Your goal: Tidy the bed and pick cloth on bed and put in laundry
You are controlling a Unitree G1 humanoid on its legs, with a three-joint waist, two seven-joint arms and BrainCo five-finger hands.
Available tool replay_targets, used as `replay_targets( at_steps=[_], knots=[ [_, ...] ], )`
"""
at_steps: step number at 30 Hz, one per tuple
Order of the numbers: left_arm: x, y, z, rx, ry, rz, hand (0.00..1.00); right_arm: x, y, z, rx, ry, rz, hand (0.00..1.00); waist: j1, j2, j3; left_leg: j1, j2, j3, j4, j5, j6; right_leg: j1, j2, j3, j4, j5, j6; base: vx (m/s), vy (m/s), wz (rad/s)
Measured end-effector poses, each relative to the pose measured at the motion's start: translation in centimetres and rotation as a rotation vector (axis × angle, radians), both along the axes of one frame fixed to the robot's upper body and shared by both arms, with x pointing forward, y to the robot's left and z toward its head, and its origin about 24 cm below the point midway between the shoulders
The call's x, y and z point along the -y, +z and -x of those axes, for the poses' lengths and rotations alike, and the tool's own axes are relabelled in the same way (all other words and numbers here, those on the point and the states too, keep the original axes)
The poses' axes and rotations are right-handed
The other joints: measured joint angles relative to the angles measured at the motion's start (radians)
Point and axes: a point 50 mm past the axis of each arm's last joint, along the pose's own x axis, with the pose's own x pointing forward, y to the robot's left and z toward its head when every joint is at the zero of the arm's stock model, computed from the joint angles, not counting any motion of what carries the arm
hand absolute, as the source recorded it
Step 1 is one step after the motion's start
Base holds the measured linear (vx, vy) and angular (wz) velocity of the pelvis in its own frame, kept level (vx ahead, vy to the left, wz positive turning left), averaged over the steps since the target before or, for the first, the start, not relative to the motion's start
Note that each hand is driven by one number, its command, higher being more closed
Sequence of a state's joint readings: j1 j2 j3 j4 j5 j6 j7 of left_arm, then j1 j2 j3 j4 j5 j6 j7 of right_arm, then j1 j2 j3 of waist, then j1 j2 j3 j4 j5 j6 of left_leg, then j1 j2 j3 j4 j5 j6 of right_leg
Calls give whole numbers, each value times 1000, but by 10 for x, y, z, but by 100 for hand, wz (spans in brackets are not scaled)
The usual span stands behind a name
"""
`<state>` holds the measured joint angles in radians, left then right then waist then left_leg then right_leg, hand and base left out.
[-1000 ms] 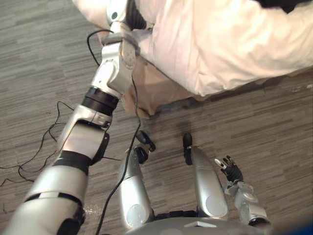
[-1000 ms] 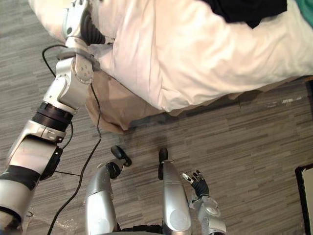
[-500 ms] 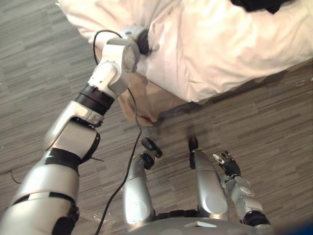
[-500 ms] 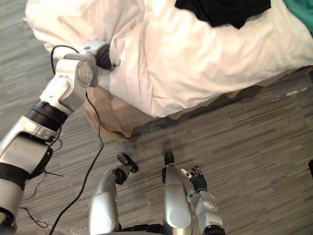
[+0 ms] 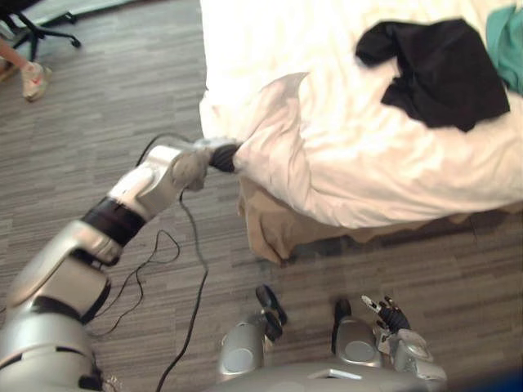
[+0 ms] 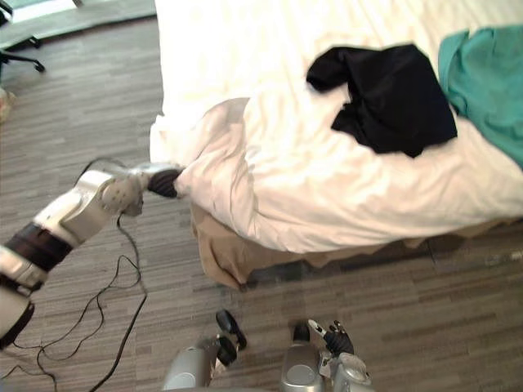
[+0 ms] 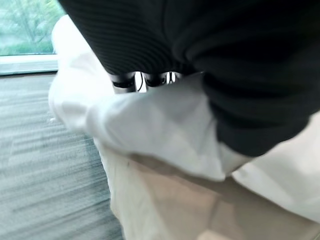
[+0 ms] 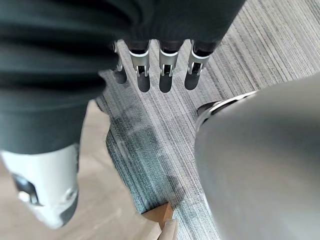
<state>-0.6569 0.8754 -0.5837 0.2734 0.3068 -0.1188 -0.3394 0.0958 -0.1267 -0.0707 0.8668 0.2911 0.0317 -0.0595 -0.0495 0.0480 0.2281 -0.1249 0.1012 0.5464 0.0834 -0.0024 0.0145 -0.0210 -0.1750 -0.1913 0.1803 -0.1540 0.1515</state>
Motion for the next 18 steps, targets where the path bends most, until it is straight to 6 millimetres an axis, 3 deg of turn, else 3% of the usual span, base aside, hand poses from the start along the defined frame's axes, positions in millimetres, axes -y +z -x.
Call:
replay_targets(
  at_steps=[1, 6, 11, 13, 15, 16, 17, 18],
  knots=[
    [-5, -8, 8, -8, 1, 57, 0, 0, -3, 4, -28, -7, -2, 0, 3, 0, -9, 31, -3, -10, -36, 21, -9, 28, 9, -13, -19, 11, -9, 106, -87, 10],
    [-32, -49, 41, -45, 86, 204, 0, -1, -10, 22, -124, -17, -20, 0, 4, -11, -70, 148, -15, -24, -182, 83, -53, 115, 49, -43, -74, 15, -28, 79, -69, 3],
    [-34, -108, 74, -108, 290, 418, 0, -1, -18, 47, -217, -33, -57, 0, 13, -36, -115, 184, 7, -71, -182, 90, -64, 179, 75, -78, -68, 8, -41, 104, -107, 29],
    [-36, -145, 98, -145, 476, 515, 0, -5, -21, 58, -256, -32, -85, 0, 16, -57, -153, 198, 26, -90, -182, 91, -65, 192, 92, -96, -40, 10, -54, 141, -122, 30],
    [-36, -169, 112, -176, 609, 546, 0, -7, -22, 62, -267, -33, -94, 0, 20, -61, -161, 214, 53, -94, -181, 93, -67, 184, 112, -96, 24, 14, -61, 118, -149, 22],
    [-36, -190, 126, -212, 736, 557, 0, -1, -22, 64, -266, -39, -90, 0, 18, -26, -161, 219, 110, -101, -180, 93, -71, 119, 131, -87, 143, 10, -108, 76, -174, 14],
    [-44, -212, 148, -243, 907, 561, 0, -2, -21, 63, -258, -35, -91, 0, 23, -32, -172, 218, 124, -112, -181, 103, -90, 138, 138, -112, -22, -38, -118, 59, -171, 6],
    [-48, -220, 157, -249, 973, 548, 0, -5, -22, 63, -256, -34, -101, 0, 37, -53, -173, 219, 111, -112, -181, 103, -93, 154, 124, -122, -120, 32, -118, 82, -179, 17]
  ],
)
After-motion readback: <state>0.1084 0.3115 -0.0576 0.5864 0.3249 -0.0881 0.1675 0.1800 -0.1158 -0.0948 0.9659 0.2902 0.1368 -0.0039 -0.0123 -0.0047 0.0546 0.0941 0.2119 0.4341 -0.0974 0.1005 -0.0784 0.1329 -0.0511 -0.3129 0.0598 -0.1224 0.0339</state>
